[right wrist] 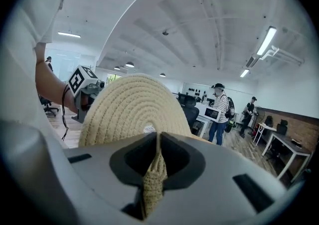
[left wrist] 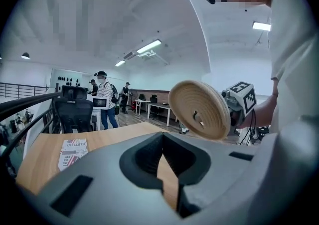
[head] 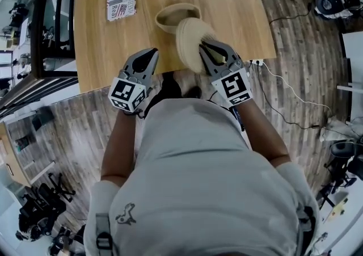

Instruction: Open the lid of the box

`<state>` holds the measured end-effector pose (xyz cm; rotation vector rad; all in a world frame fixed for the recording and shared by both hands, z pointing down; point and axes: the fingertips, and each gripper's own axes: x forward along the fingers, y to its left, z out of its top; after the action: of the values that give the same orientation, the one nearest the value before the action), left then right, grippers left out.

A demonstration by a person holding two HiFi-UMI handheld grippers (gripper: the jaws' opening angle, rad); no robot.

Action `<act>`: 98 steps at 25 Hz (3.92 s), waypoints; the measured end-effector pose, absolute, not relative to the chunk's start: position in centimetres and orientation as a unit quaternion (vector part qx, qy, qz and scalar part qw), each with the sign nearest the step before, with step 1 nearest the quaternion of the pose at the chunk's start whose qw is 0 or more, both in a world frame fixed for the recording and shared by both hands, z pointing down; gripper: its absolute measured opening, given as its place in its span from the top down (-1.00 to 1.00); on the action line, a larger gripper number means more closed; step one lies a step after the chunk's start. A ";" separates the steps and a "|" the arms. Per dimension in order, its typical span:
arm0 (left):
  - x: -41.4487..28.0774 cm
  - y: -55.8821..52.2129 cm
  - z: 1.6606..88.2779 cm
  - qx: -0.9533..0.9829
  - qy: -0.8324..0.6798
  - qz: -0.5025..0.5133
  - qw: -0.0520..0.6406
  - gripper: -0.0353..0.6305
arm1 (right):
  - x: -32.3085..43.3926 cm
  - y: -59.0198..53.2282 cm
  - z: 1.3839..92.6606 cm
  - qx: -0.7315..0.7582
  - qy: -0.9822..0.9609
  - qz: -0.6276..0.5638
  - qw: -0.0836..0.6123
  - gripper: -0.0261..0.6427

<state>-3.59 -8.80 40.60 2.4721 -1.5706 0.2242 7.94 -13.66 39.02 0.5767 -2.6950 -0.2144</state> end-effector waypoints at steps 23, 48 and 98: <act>-7.3 0.2 37.9 0.826 -0.549 0.064 0.107 0.88 | 6.9 -7.6 37.3 0.210 -0.964 -0.038 0.156 0.81; -6.3 15.6 34.7 0.842 -0.534 0.035 0.071 0.88 | 9.4 9.4 35.8 0.257 -0.955 -0.044 0.139 0.81; -2.6 18.4 32.0 0.855 -0.516 0.022 0.054 0.88 | 14.0 13.5 32.6 0.289 -0.951 -0.026 0.103 0.81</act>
<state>-2.60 18.42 32.00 2.5967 -1.5667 0.0674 14.03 13.53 32.56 0.8544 -2.8080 -0.0775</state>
